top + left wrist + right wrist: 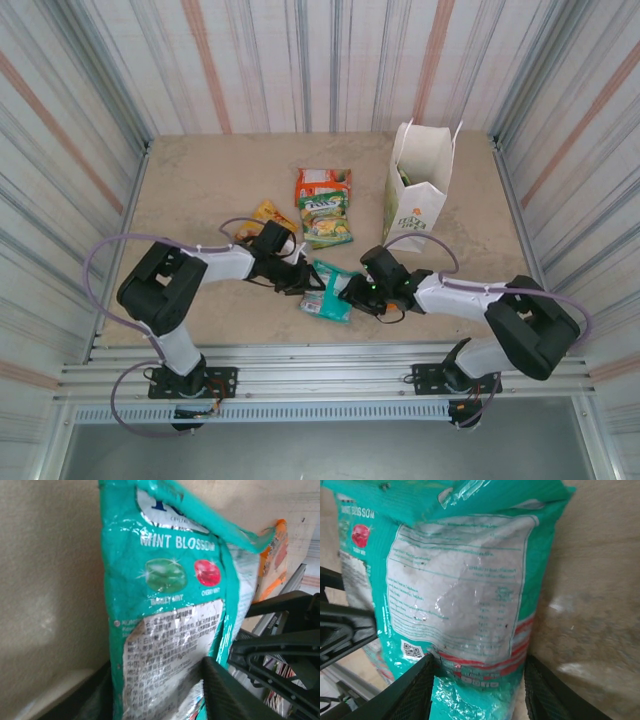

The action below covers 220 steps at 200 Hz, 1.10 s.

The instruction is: Place the snacks into the paper bag

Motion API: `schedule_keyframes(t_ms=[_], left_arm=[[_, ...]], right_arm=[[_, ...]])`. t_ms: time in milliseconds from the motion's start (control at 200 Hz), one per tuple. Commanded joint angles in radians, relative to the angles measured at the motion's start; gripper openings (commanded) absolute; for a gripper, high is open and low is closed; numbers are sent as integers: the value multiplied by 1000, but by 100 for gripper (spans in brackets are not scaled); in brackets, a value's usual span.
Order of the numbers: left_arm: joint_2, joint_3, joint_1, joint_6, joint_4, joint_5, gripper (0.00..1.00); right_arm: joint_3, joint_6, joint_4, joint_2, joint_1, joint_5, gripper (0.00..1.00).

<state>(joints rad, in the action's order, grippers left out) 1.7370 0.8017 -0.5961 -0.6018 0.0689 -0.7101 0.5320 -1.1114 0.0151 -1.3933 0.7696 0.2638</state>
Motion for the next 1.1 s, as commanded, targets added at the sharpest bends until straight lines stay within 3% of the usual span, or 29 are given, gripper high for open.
schedule_keyframes(t_ms=[0,190,326,476,596,852,1097], left_arm=[[33,-29,-12,-6,7,49,37],[-66,-47,-13,2,24,100,22],[-158,-31,-13,55,94,150,18],[-277,-23,-5,113,133,197,10],[-374,-24,7,144,104,188,9],[-586,-64,30,151,-88,176,8],[-663,-83,32,126,-362,66,8]], right_arm=[[-10,31,-49,-28,-6,34,48],[9,64,-14,-8,-13,8,52],[22,116,47,56,-22,-20,56],[63,224,189,204,-45,-102,61],[37,314,174,364,-86,-135,62],[-26,444,37,637,-226,8,64],[-7,432,-147,622,-320,223,65]])
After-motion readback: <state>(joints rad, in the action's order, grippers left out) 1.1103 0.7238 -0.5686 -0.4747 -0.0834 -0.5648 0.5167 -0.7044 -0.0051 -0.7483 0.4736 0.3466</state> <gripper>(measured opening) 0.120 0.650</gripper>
